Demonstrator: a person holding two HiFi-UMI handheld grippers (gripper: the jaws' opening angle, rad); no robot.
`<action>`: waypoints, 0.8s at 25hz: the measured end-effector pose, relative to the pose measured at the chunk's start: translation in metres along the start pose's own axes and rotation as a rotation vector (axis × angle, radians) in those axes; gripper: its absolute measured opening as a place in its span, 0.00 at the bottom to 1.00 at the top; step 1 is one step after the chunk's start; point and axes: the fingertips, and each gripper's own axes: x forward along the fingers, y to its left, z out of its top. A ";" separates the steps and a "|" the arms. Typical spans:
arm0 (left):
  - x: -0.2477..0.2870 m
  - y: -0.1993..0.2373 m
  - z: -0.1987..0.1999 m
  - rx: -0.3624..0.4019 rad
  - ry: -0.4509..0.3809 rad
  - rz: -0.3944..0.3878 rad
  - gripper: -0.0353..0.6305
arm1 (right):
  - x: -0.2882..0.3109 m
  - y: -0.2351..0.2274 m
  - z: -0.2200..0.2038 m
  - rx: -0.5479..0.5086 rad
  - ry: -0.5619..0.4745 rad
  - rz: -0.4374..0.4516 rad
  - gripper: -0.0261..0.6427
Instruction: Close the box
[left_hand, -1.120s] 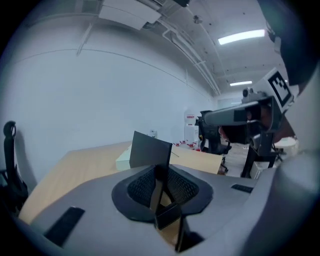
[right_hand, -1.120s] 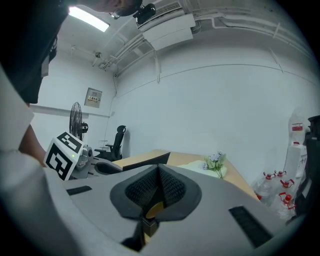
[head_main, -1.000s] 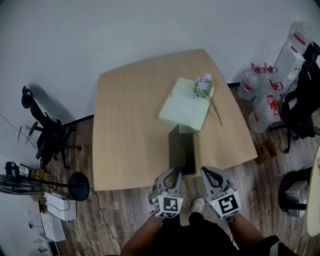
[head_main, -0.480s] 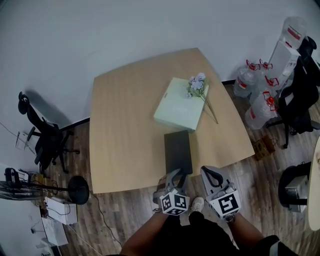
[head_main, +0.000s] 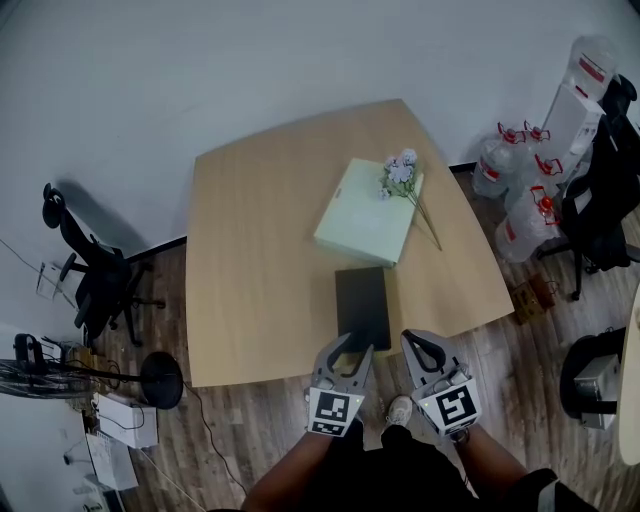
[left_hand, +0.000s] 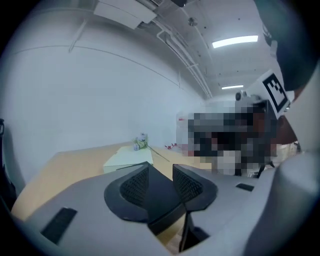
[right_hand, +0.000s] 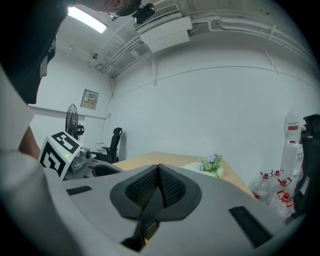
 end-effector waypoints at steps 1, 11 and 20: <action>-0.003 0.005 0.008 -0.012 -0.021 0.013 0.29 | 0.001 0.001 0.001 -0.004 0.008 0.003 0.06; -0.038 0.038 0.071 -0.090 -0.208 0.109 0.10 | 0.013 0.012 0.018 -0.018 -0.034 0.033 0.06; -0.058 0.056 0.071 -0.089 -0.202 0.130 0.07 | 0.027 0.026 0.045 -0.100 -0.056 0.036 0.06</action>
